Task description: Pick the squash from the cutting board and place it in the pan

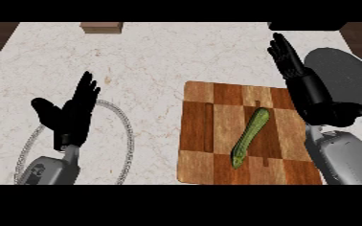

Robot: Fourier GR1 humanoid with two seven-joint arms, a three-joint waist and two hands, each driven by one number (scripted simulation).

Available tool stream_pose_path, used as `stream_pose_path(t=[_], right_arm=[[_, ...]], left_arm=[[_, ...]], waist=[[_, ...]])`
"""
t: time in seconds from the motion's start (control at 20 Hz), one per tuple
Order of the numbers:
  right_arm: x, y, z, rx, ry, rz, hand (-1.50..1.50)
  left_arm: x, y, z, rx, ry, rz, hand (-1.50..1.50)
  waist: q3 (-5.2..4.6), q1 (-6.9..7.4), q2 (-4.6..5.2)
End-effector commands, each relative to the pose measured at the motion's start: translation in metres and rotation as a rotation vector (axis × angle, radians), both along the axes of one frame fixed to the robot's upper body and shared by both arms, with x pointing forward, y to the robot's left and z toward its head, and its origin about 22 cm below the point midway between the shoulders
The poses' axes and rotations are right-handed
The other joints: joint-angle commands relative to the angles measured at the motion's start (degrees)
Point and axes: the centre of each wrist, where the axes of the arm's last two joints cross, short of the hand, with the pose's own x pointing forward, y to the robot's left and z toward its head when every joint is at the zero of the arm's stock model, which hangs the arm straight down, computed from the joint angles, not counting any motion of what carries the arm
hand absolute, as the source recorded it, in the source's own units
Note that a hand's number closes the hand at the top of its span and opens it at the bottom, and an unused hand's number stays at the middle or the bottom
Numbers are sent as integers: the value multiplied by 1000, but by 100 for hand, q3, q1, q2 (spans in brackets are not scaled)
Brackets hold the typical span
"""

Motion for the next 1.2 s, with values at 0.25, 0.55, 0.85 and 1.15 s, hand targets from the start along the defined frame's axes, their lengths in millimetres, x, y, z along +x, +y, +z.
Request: stream_pose_path(t=[0.25,0.55,0.85,1.15], right_arm=[[-37,-41,-79,119,265,74,150],[-103,-74,-95,-225,-44,-381,-150],[-155,-108,-17,-414,-9,-342,-150],[-156,-108,60,-705,120,-266,-150]], left_arm=[[21,31,46,245,-253,-29,0],[15,49,26,200,-178,-12,0],[11,34,25,210,-187,-33,0],[21,41,49,205,-200,-44,0]], waist=[[133,29,-57],[108,-275,-118],[97,-203,-123],[86,-116,-118]])
